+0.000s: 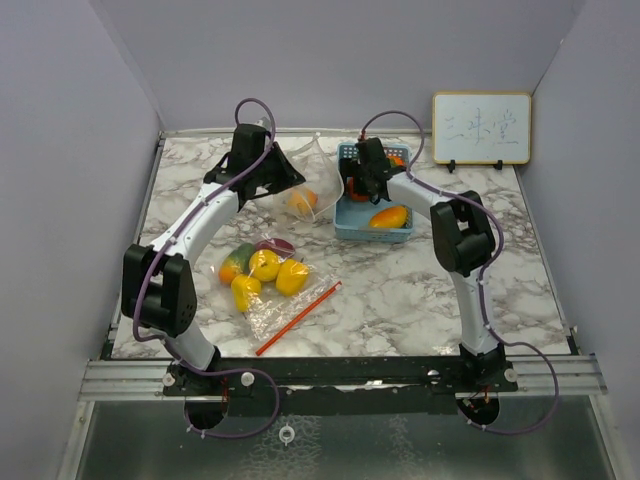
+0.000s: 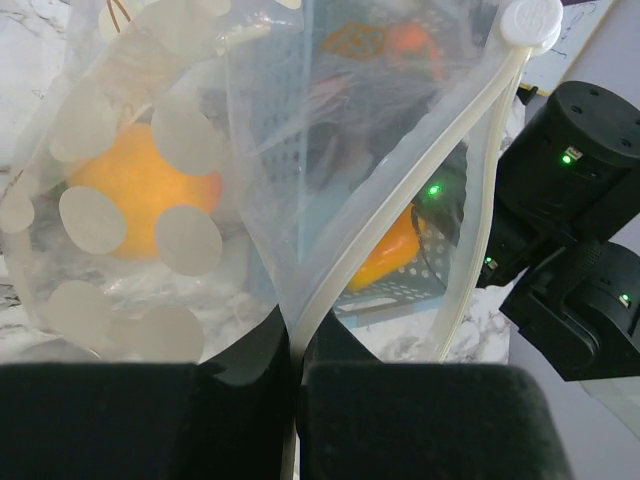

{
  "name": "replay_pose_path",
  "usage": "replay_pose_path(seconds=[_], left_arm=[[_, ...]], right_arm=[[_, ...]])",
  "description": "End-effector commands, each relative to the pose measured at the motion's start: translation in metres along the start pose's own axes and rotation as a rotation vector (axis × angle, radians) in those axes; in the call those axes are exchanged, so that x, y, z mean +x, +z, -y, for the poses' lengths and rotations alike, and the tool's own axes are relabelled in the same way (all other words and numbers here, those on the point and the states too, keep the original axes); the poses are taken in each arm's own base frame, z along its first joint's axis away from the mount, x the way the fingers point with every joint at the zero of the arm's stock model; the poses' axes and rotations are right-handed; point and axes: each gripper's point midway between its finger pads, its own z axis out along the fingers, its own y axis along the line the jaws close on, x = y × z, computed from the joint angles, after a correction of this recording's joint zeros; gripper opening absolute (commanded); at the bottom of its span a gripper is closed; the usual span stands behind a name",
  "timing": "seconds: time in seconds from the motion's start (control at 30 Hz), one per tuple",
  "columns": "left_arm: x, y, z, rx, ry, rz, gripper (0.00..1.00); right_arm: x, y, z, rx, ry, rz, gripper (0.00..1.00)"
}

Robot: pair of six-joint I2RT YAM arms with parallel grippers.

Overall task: Place the food in the zip-top bag and seal the zipper
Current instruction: Pick up the fake fruit from the bin.

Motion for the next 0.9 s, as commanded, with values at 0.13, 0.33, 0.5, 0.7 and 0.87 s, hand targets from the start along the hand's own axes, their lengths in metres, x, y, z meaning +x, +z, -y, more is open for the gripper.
replay_pose_path(seconds=[0.13,0.33,0.5,0.7,0.87], left_arm=[[-0.013,-0.017,0.019,0.058,0.034,0.045,0.0],[-0.01,-0.013,0.016,0.052,0.031,0.032,0.0],[-0.009,-0.011,0.011,0.038,0.033,0.028,0.0],[-0.01,-0.013,0.01,0.032,0.036,0.031,0.0],[-0.011,-0.014,0.01,0.031,0.036,0.035,0.0]], right_arm=[[-0.023,0.014,0.001,0.032,-0.004,0.088,0.9],[-0.022,-0.011,0.006,0.027,-0.03,0.094,0.49],[-0.063,-0.08,-0.01,-0.074,-0.026,0.188,0.44],[-0.121,-0.183,-0.073,-0.454,-0.047,0.354,0.44],[-0.13,-0.243,-0.126,-0.81,-0.028,0.383,0.44]])
